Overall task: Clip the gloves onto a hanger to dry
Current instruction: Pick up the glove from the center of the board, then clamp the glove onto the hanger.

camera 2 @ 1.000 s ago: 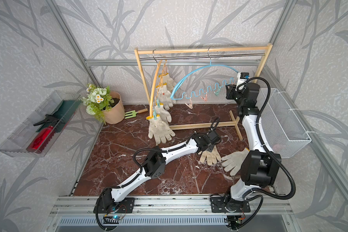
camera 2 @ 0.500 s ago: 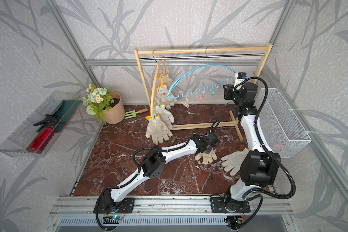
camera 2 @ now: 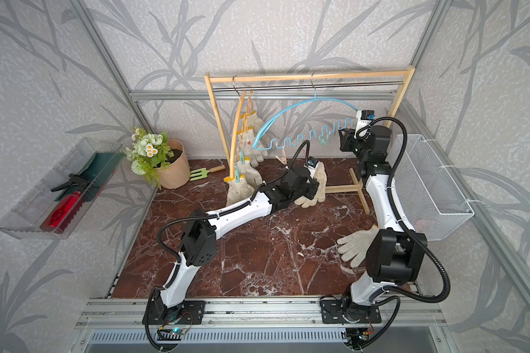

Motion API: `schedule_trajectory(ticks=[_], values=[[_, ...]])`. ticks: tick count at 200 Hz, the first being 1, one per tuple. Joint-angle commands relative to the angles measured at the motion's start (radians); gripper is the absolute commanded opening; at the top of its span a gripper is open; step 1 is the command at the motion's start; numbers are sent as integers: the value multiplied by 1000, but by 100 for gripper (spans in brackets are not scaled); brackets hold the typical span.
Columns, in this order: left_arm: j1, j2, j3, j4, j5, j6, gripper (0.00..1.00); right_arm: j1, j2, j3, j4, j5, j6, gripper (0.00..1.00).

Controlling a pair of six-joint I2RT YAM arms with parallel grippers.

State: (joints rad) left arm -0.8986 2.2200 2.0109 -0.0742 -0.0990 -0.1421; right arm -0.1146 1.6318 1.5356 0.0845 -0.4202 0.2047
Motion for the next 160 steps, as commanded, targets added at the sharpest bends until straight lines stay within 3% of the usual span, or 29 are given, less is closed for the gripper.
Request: schedule_trajectory(ticks=[1, 37, 69, 160], values=[[24, -2, -49, 198, 109, 64, 0, 6, -52, 3, 38, -22, 15, 23], [48, 49, -7, 314, 145, 96, 0, 6, -43, 14, 44, -37, 44, 18], [62, 76, -68, 560, 192, 119, 0, 6, -49, 15, 46, -50, 66, 18], [67, 159, 21, 674, 259, 104, 0, 6, -61, 0, 46, -90, 104, 18]])
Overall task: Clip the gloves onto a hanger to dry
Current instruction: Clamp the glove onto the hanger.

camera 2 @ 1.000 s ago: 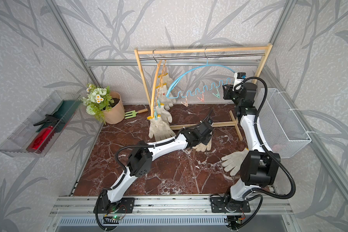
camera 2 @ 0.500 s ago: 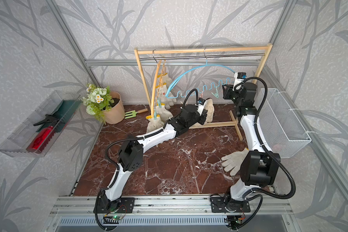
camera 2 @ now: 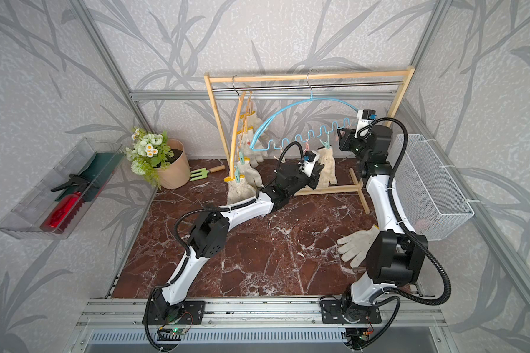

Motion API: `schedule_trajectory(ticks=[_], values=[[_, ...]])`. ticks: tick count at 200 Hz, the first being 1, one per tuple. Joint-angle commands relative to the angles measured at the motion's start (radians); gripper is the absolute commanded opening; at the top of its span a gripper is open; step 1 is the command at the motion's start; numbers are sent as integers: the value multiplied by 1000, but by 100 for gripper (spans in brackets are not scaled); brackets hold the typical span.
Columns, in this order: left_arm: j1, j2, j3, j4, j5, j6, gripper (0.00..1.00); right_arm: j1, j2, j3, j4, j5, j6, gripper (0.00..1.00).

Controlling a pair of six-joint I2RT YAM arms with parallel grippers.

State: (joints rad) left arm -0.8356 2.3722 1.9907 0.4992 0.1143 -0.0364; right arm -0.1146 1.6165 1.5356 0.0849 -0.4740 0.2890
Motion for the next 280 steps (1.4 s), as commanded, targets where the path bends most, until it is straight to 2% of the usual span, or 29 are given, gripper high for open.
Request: schedule_trajectory(ticks=[1, 104, 135, 156, 169, 216, 241, 280], values=[[4, 8, 42, 102, 46, -2, 0, 6, -46, 0, 45, -36, 19, 18], [2, 13, 42, 171, 108, -6, 0, 7, -33, 4, 44, -40, 24, 18], [3, 17, 22, 184, 133, 48, 0, 7, -27, 11, 39, -49, 24, 18], [4, 22, -26, 260, 223, 195, 0, 7, -27, 5, 41, -51, 24, 18], [9, 21, -49, 302, 216, 192, 0, 7, -27, 4, 43, -52, 26, 18], [50, 17, -77, 303, 301, 232, 0, 7, -32, 17, 28, -60, 24, 18], [68, 21, -93, 287, 337, 299, 0, 7, -26, 34, 12, -74, 26, 18], [88, 50, -44, 255, 322, 372, 0, 18, -17, 52, -10, -86, 27, 18]])
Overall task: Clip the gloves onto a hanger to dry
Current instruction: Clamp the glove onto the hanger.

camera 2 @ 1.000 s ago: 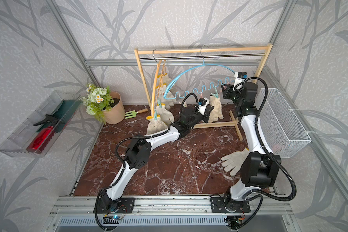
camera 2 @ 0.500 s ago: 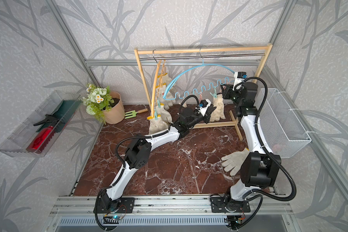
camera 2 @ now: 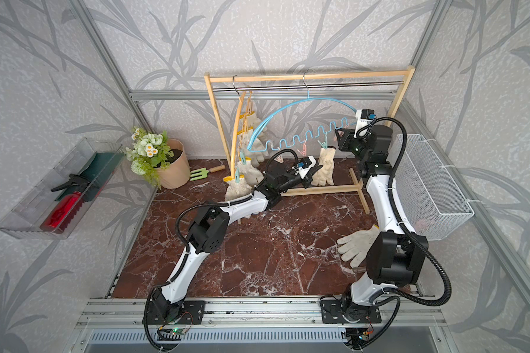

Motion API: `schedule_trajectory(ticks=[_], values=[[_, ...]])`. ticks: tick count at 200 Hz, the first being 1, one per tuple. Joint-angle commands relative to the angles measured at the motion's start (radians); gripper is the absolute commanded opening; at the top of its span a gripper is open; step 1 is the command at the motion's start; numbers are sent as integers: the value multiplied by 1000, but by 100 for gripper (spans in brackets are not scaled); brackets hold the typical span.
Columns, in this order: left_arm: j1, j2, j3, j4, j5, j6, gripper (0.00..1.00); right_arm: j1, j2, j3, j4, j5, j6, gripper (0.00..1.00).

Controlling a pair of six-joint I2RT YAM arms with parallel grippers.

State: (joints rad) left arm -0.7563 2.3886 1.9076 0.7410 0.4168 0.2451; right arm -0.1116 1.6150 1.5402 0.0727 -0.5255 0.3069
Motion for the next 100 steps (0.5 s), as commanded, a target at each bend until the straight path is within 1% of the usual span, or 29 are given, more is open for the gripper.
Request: schedule_trajectory(ticks=[1, 33, 100], values=[[8, 35, 42, 12, 19, 92, 0, 15, -15, 47, 3, -35, 9, 18], [12, 63, 104, -18, 27, 106, 0, 26, -9, 52, -13, -48, -1, 18], [8, 57, 135, -8, 35, 94, 0, 27, -1, 46, -16, -46, -8, 18]])
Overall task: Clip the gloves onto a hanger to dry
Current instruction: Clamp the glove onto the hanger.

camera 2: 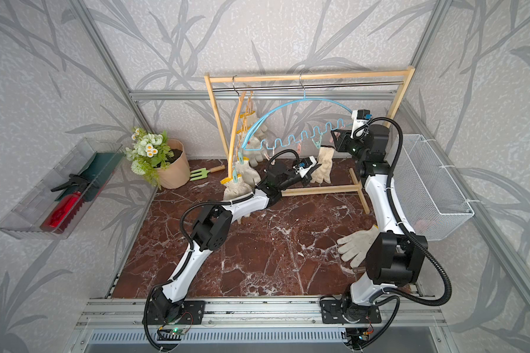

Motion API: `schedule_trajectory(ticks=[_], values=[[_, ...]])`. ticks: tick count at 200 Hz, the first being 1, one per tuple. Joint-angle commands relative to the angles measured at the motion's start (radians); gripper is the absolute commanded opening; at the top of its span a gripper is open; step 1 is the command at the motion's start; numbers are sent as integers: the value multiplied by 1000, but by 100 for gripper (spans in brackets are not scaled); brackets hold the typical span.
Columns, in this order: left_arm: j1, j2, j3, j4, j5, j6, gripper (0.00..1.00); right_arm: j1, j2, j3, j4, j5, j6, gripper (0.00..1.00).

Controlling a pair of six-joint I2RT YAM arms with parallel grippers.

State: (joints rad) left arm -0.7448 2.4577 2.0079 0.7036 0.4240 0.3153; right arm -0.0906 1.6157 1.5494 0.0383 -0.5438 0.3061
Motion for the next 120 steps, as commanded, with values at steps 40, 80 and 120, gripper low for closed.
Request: schedule_trajectory(ticks=[40, 80, 120], values=[[-5, -29, 31, 45, 31, 22, 0, 6, -4, 37, 9, -27, -22, 18], [-6, -43, 31, 58, 42, 25, 0, 6, -2, 34, 2, -26, -32, 18], [-8, -60, 20, 66, 41, 28, 0, 6, -2, 28, 5, -27, -36, 18]])
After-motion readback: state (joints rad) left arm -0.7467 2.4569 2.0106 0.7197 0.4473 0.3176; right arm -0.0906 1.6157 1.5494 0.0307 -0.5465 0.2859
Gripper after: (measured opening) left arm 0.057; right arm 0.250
